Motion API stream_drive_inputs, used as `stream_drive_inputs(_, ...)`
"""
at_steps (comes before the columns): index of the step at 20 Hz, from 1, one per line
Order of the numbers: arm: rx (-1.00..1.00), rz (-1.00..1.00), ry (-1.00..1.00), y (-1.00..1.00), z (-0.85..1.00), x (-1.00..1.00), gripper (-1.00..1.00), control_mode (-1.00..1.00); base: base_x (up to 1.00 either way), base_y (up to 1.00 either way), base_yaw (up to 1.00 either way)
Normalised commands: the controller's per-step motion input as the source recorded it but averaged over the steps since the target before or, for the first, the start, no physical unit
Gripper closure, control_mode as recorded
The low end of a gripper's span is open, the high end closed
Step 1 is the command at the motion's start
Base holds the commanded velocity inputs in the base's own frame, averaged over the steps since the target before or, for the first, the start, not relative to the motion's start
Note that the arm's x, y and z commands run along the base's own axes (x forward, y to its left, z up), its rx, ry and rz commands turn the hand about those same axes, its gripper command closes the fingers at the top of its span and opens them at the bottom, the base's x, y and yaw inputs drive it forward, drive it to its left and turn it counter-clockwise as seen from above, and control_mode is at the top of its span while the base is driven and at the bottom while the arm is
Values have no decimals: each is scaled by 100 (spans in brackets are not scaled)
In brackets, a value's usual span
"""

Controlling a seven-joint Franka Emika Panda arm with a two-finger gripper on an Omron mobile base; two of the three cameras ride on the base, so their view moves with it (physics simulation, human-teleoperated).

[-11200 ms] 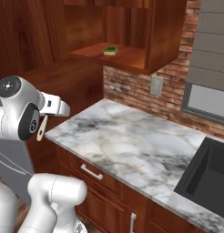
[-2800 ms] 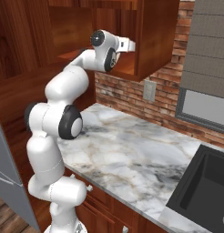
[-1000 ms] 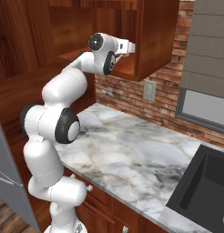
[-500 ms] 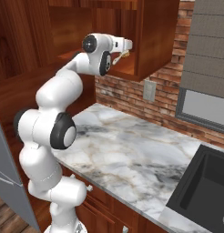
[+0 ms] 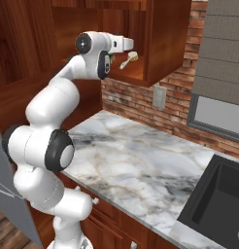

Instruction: Pick up the sponge and dish brush from the sink, and place them back in the cabinet, and close the cabinet door.

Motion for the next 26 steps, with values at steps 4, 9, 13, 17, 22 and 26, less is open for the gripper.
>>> stream_drive_inputs(4,0,0,0,29,0,-64,-100,-100,0,0,0)
stream_drive_inputs(9,0,0,-2,35,0,-72,-100,-100,0,0,0)
stream_drive_inputs(13,0,0,-5,36,1,-69,-100,-100,0,0,0)
stream_drive_inputs(17,-1,0,-6,40,3,-64,-100,-100,0,0,0)
stream_drive_inputs(22,-1,0,-4,43,2,-56,-100,-100,0,0,0)
stream_drive_inputs(26,-2,0,-2,46,0,-52,-100,-100,0,0,0)
